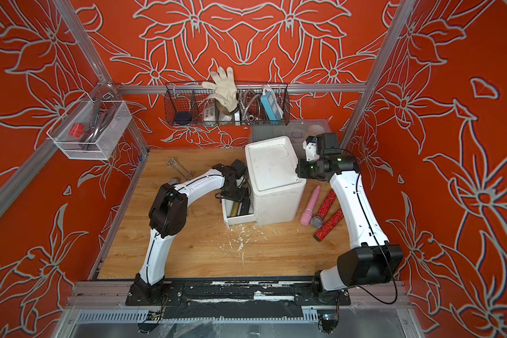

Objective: Take the microphone out of the drawer
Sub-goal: Pick up the microphone from the drawer.

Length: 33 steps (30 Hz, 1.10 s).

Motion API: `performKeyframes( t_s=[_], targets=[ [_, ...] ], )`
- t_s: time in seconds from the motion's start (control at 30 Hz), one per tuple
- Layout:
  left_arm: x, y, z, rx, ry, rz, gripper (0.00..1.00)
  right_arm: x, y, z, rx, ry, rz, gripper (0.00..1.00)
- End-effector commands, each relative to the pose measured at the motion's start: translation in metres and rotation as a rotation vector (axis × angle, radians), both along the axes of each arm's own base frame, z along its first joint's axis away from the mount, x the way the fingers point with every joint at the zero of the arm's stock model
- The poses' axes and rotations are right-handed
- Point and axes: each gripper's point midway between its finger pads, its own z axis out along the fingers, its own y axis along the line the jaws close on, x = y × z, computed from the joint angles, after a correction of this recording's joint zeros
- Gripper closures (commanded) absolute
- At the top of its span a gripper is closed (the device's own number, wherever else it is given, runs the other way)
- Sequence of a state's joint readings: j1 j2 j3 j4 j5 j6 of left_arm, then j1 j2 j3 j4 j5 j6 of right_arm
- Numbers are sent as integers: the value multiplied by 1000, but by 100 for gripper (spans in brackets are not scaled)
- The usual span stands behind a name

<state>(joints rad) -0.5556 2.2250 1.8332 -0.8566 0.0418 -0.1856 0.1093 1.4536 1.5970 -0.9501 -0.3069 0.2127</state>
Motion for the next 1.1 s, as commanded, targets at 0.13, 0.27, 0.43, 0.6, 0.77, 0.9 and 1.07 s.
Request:
performKeyframes(
  t_s=[0.13, 0.27, 0.43, 0.6, 0.77, 0.9, 1.07],
  targets=[
    [-16, 13, -44, 106, 91, -23, 71, 1, 6, 7, 57, -13, 2, 100],
    [-12, 11, -38, 92, 73, -17, 80, 1, 6, 6, 55, -12, 4, 100],
    [-9, 5, -11, 41, 36, -1, 81, 1, 5, 5, 51, -9, 2, 100],
    [-9, -1, 30, -34, -19, 34, 82, 2, 4, 5, 50, -10, -3, 100],
    [-10, -4, 62, -102, -68, 59, 84, 2, 4, 5, 51, -10, -4, 100],
    [-11, -3, 74, -115, -85, 64, 84, 1, 5, 6, 53, -12, -4, 100],
    [-10, -4, 80, -112, -85, 63, 86, 1, 5, 7, 55, -16, -4, 100]
  ],
)
